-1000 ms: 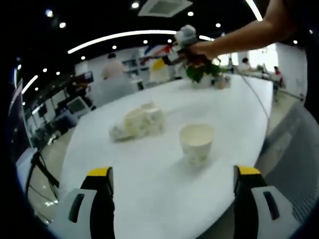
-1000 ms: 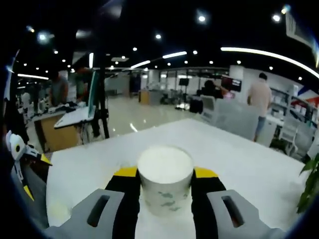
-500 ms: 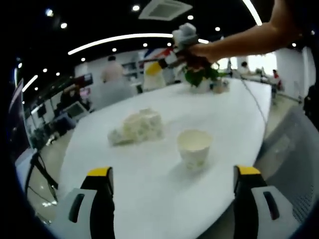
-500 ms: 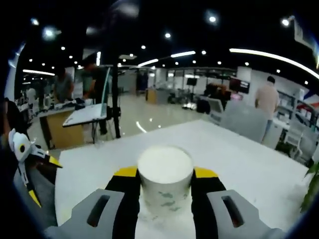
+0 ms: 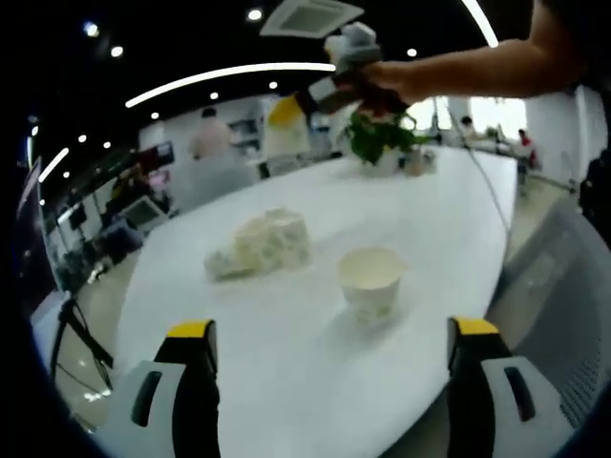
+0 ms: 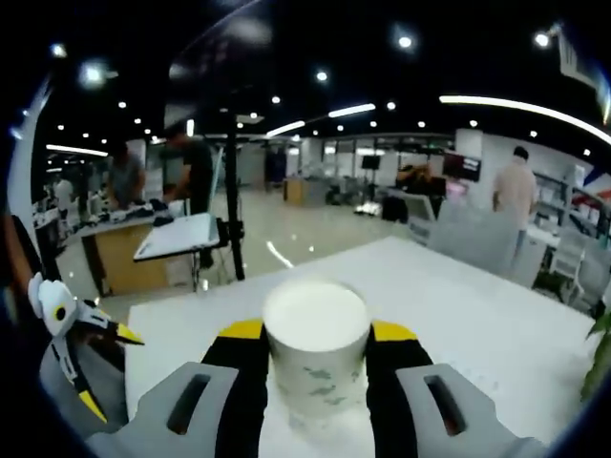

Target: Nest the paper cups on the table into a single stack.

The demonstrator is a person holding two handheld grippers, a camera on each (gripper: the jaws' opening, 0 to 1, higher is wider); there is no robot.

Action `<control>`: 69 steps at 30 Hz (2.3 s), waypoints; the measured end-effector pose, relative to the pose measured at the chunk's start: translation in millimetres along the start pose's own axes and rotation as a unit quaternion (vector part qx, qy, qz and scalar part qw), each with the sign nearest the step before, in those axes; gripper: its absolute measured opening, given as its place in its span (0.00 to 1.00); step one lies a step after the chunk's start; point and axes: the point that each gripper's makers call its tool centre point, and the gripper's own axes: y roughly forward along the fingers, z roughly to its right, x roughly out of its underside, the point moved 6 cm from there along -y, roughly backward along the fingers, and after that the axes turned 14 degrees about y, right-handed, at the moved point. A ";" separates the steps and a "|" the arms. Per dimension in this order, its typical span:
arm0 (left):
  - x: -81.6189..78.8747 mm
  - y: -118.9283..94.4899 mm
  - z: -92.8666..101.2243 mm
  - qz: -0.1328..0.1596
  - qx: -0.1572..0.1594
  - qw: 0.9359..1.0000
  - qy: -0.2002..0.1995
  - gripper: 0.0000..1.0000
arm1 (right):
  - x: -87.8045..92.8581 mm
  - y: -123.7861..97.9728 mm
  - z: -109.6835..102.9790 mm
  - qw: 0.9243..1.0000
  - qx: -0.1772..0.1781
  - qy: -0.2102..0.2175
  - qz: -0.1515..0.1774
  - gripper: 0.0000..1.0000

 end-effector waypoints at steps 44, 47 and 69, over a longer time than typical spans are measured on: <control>-13.0 -4.6 -2.0 0.036 0.001 0.999 0.003 0.93 | 35.3 -29.0 -73.8 0.999 -0.044 0.001 -0.024 0.36; -16.9 -7.1 -0.3 0.048 0.002 0.999 0.013 0.93 | 38.8 -32.4 -79.7 0.999 -0.047 -0.001 -0.022 0.36; -21.2 -11.2 0.4 0.067 0.010 0.998 -0.007 0.89 | 58.5 -55.8 -121.0 0.996 -0.075 -0.030 -0.040 0.37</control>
